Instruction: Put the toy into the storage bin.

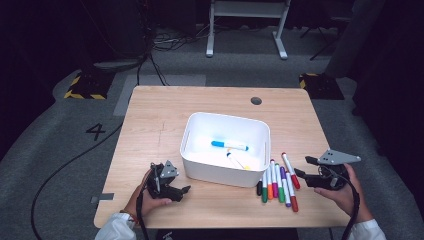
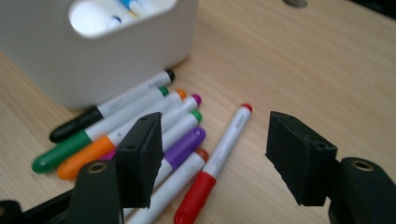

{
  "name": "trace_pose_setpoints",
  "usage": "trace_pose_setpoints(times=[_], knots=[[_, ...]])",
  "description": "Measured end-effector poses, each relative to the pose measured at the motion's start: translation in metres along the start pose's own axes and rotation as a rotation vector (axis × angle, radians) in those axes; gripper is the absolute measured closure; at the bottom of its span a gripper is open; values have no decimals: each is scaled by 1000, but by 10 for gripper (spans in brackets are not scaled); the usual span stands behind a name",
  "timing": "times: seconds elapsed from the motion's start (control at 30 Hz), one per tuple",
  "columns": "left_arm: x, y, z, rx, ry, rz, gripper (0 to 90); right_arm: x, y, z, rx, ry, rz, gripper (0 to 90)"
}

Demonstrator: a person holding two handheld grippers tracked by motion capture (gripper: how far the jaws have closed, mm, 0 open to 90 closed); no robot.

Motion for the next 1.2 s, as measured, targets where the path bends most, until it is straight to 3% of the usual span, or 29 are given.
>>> trace_pose_setpoints(times=[0.2,0.27,0.4,0.6,0.63,0.77,0.97,1.2], knots=[[0,0,0,0,0,0,149,-5,23,-19,54,-6,-34,378],[0,0,0,0,-1,-1,148,-6,29,-24,58,-27,-65,381],[0,0,0,0,-1,0,148,-6,37,-33,87,-38,-74,384],[0,0,0,0,0,0,149,-9,43,-46,112,-14,-89,420],[0,0,0,0,0,0,148,-11,44,-47,109,-9,-113,425],[0,0,0,0,0,1,148,-20,50,-51,111,11,-143,514],[0,0,0,0,-1,0,149,-29,52,-50,96,17,-160,738],[0,0,0,0,-1,0,148,-31,51,-49,78,7,-145,748]])
Point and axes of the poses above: each handheld gripper's, and its own axes: z roughly backward along the jaws, y roughly out of its underside, x roughly to its left, the point moved 2 cm from there along -z, roughly forward along the jaws, and after that the axes turned 6 degrees about x, right-handed, at the moved point
